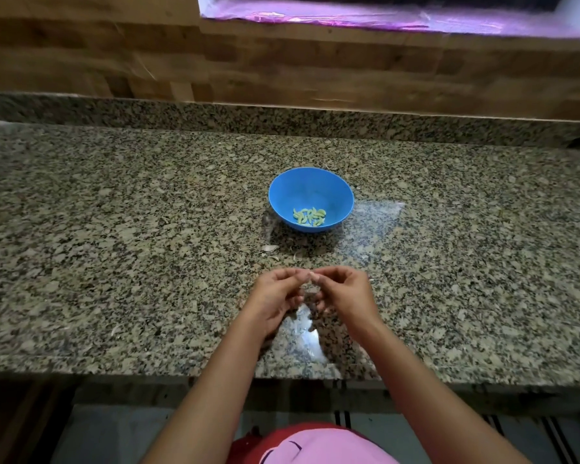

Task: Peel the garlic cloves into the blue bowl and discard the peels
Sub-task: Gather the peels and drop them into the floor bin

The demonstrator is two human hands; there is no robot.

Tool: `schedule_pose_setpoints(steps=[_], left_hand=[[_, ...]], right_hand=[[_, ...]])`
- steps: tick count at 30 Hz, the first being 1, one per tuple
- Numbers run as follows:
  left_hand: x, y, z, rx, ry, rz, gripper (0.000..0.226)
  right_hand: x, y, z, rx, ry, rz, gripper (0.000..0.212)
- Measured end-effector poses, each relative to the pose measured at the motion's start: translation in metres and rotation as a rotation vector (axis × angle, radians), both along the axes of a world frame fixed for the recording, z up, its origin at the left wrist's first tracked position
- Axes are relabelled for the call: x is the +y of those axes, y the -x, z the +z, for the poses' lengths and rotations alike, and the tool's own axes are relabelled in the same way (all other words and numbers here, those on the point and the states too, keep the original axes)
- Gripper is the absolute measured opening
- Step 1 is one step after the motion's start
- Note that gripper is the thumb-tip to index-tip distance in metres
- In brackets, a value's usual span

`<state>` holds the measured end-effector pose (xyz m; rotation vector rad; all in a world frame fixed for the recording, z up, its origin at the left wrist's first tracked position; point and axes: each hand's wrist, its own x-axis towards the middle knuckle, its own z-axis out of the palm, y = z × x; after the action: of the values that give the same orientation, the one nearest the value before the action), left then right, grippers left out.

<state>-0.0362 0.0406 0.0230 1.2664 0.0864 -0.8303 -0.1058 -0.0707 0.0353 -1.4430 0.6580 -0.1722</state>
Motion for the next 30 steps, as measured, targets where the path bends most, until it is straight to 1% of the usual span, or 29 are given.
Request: schedule_pose_setpoints(steps=[1,2,3,4,5,6,7,8,11,14,16,17,18,19,20,21,23,24,25,27,28,30], left_hand=[[0.000,0.001,-0.003,-0.141,-0.095,-0.007,0.004],[0.001,0.001,-0.007,-0.368,-0.253,-0.029,0.006],[0.001,0.001,-0.013,-0.643,-0.438,-0.075,0.012],[0.002,0.002,-0.020,-0.887,-0.585,-0.143,0.020],[0.002,0.004,-0.027,-1.049,-0.681,-0.224,0.029],[0.003,0.007,-0.033,-1.132,-0.737,-0.291,0.036],[0.003,0.009,-0.040,-1.182,-0.762,-0.322,0.040],[0.004,0.011,-0.045,-1.215,-0.776,-0.321,0.041],[0.004,0.011,-0.052,-1.251,-0.778,-0.283,0.040],[0.002,0.011,-0.053,-1.250,-0.784,-0.271,0.038],[0.002,0.013,-0.052,-1.280,-0.790,-0.266,0.037],[0.000,0.014,-0.052,-1.288,-0.785,-0.263,0.035],[-0.002,0.015,-0.050,-1.274,-0.765,-0.258,0.034],[-0.004,0.015,-0.047,-1.236,-0.726,-0.243,0.032],[-0.008,0.015,-0.043,-1.184,-0.683,-0.218,0.030],[-0.011,0.014,-0.039,-1.130,-0.649,-0.195,0.027],[-0.016,0.011,-0.029,-1.010,-0.593,-0.171,0.018],[-0.017,0.009,-0.025,-0.939,-0.551,-0.155,0.012],[-0.017,0.007,-0.021,-0.880,-0.502,-0.131,0.008],[-0.017,0.004,-0.015,-0.840,-0.464,-0.111,0.009],[-0.017,0.004,-0.013,-0.847,-0.487,-0.129,0.010],[-0.019,0.006,-0.011,-0.865,-0.548,-0.169,0.009]], right_hand=[[-0.005,-0.001,0.001,0.026,0.049,-0.003,0.005],[-0.012,-0.003,0.002,0.070,0.163,0.026,0.005],[-0.018,-0.005,0.003,0.126,0.346,0.093,0.005],[-0.023,-0.006,0.005,0.193,0.587,0.202,0.006],[-0.027,-0.008,0.007,0.247,0.843,0.333,0.009],[-0.028,-0.009,0.008,0.268,1.066,0.469,0.012],[-0.027,-0.011,0.009,0.263,1.223,0.596,0.013],[-0.025,-0.012,0.010,0.255,1.316,0.697,0.014],[-0.023,-0.017,0.009,0.257,1.457,0.854,0.020],[-0.019,-0.010,0.003,0.236,1.569,0.882,0.025],[-0.017,-0.001,-0.004,0.121,1.641,0.801,0.025],[-0.019,0.001,-0.009,0.067,1.616,0.723,0.022],[-0.020,0.002,-0.010,0.070,1.463,0.623,0.016],[-0.021,0.002,-0.010,0.112,1.291,0.498,0.012],[-0.021,0.003,-0.010,0.190,1.067,0.380,0.013],[-0.020,0.002,-0.010,0.217,0.838,0.266,0.015],[-0.013,0.001,-0.008,0.172,0.448,0.099,0.017],[-0.011,0.001,-0.005,0.147,0.323,0.046,0.018],[-0.010,0.000,-0.003,0.126,0.238,0.015,0.017],[-0.009,-0.001,0.000,0.098,0.176,-0.014,0.011],[-0.010,-0.003,-0.001,0.089,0.165,-0.021,0.007],[-0.008,-0.003,-0.003,0.083,0.161,-0.028,0.007]])
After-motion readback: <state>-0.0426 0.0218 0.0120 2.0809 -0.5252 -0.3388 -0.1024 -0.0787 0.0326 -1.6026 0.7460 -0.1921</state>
